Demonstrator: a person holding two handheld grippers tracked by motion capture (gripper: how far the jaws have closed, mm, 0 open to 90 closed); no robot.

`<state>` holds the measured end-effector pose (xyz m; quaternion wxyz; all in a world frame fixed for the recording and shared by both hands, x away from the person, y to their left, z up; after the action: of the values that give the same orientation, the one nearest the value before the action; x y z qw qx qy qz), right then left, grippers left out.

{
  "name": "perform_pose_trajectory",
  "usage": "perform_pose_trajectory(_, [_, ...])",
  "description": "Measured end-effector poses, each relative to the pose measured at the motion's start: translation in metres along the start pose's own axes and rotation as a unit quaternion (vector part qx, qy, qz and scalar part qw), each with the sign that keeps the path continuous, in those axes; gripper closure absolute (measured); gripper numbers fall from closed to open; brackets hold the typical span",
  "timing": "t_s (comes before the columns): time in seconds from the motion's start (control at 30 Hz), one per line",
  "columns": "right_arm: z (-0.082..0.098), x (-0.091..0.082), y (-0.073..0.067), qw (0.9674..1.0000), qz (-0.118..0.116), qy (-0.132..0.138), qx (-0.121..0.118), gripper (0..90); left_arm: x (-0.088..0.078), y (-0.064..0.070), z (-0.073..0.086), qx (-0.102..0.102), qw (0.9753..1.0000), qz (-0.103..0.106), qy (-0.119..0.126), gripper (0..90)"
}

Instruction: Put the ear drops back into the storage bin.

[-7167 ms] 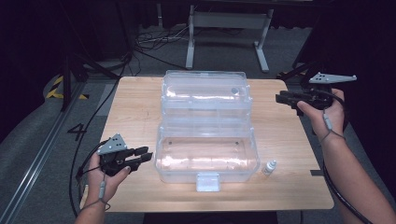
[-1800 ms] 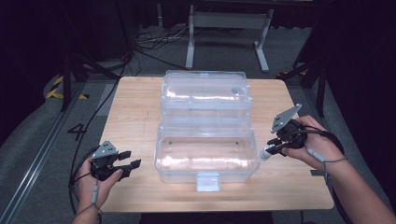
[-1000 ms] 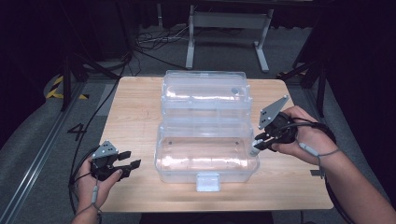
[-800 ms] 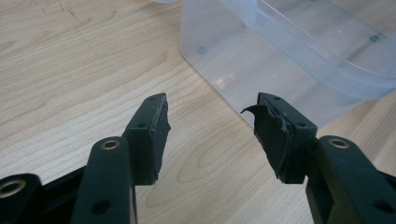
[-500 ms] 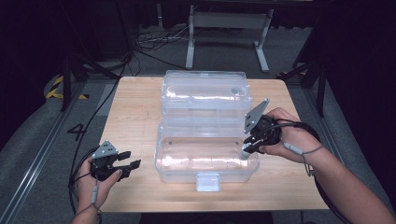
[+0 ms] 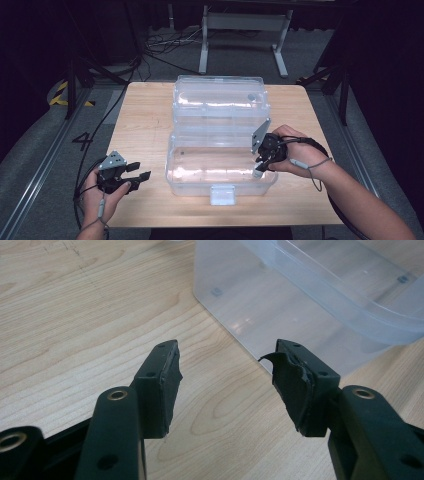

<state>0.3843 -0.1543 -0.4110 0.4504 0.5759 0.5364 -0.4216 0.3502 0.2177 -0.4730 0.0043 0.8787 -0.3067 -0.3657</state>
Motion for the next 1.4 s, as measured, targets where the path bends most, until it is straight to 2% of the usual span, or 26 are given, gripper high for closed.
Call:
perform_pose_trajectory(0.23, [0.004, 0.015, -0.001, 0.9999, -0.012, -0.006, 0.004, 71.2, 0.0, 0.0, 0.0, 0.002, 1.0, 0.0, -0.001, 45.3])
perform_pose_trajectory(0.37, [0.01, 0.027, -0.001, 0.9995, -0.021, -0.021, 0.007, 71.3, 0.0, 0.0, 0.001, 0.004, 1.0, 0.0, -0.004, 45.2])
perform_pose_trajectory(0.7, [0.015, 0.045, -0.002, 0.999, -0.033, -0.026, 0.012, 71.2, 0.001, 0.001, 0.001, 0.003, 1.0, 0.001, -0.005, 44.9])
perform_pose_trajectory(1.4, [0.02, 0.054, -0.002, 0.9991, -0.03, -0.027, 0.009, 71.2, 0.001, 0.001, 0.001, 0.005, 1.0, 0.0, -0.007, 44.7])
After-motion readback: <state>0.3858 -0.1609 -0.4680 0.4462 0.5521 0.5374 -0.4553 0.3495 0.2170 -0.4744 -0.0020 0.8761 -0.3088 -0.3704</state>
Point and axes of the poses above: each handheld gripper's, and its own axes: x roughly forward along the jaws, z roughly out of its underside, y roughly to its right, the point moved 8 cm from there along x, roughly forward along the jaws, and after that the axes turned 7 degrees about -x, right-handed, at the moved point
